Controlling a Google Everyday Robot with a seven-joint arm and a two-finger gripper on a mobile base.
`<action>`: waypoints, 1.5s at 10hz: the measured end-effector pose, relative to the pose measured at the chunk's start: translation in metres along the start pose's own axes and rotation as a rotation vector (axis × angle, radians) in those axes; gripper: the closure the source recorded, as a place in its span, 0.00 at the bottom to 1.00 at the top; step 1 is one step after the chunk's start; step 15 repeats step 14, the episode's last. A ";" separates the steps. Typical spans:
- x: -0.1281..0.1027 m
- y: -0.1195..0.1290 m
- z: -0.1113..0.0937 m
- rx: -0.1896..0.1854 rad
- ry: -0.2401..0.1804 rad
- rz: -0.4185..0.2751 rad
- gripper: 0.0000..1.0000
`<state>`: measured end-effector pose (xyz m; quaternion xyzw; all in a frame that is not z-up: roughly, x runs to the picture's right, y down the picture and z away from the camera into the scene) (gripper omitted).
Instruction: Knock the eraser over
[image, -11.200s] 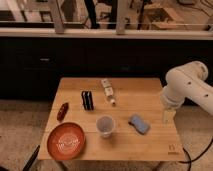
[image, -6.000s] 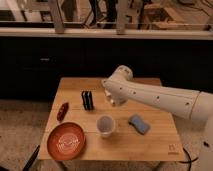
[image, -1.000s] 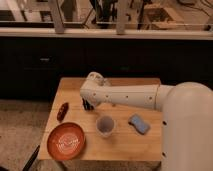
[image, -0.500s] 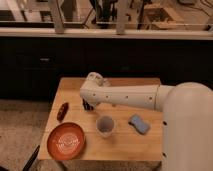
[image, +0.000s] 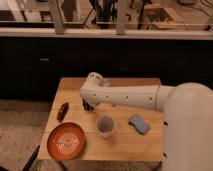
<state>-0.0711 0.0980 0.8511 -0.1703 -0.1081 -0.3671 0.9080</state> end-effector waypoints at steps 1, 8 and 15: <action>0.000 0.000 0.000 0.002 0.000 0.000 0.98; -0.003 -0.005 0.000 0.020 -0.013 -0.013 0.98; -0.004 -0.008 -0.002 0.036 -0.022 -0.020 0.98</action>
